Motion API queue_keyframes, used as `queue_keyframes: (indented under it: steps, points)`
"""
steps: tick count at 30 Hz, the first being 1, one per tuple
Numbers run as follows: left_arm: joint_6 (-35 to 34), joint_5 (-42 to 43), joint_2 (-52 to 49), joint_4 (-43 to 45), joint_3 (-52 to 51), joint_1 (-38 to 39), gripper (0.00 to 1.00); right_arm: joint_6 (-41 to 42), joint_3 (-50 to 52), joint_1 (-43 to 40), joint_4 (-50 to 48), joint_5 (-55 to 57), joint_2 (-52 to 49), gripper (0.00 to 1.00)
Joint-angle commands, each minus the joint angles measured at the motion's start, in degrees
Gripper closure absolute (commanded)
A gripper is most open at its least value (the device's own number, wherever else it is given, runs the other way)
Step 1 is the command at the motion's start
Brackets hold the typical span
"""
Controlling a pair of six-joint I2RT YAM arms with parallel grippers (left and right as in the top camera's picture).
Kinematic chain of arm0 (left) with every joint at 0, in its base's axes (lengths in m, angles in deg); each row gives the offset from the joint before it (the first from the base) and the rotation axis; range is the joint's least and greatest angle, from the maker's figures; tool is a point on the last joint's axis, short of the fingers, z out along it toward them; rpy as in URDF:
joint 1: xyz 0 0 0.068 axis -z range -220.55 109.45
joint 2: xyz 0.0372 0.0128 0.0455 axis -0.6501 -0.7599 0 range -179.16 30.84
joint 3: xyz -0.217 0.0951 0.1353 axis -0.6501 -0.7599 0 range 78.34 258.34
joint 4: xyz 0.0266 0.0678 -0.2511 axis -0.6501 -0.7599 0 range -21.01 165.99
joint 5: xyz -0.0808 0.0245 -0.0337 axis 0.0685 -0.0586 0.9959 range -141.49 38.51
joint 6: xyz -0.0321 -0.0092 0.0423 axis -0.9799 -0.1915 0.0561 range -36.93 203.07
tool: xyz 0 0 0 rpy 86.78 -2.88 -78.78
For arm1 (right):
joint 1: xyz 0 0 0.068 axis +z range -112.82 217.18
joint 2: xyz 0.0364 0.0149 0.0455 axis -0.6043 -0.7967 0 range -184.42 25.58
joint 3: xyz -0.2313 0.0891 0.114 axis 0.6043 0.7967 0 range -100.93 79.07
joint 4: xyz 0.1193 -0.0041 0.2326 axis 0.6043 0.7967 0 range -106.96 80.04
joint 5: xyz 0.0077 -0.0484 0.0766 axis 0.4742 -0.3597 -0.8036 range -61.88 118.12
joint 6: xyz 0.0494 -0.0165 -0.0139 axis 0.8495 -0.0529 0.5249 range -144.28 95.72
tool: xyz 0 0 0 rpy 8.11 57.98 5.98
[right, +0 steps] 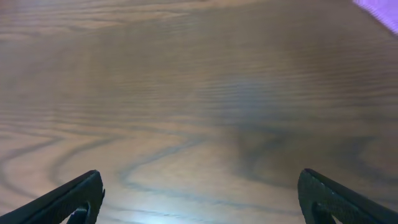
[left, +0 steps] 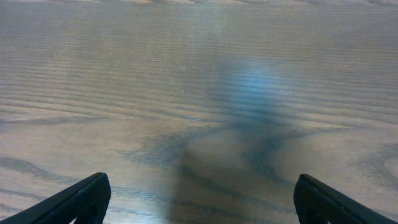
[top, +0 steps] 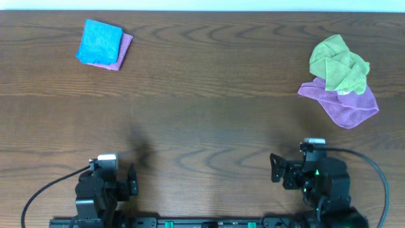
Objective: Fold the cloth
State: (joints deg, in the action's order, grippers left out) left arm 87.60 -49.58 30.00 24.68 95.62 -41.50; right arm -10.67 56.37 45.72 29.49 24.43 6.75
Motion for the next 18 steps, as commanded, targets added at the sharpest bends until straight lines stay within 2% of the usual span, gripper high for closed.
queue_keyframes:
  steps: [1,6,18]
  points:
    - [1.5,-1.5,0.6,-1.4,-2.1,0.3,0.05,-6.8,2.8,-0.4,0.0,3.5,4.1,0.01]
    - [1.5,-1.5,0.6,-1.4,-2.1,0.3,0.05,-14.0,5.8,-1.5,-0.1,3.5,8.9,0.01]
    - [1.5,-1.5,0.6,-1.4,-2.1,0.3,0.05,-14.5,11.1,-7.9,0.2,5.2,14.9,0.01]
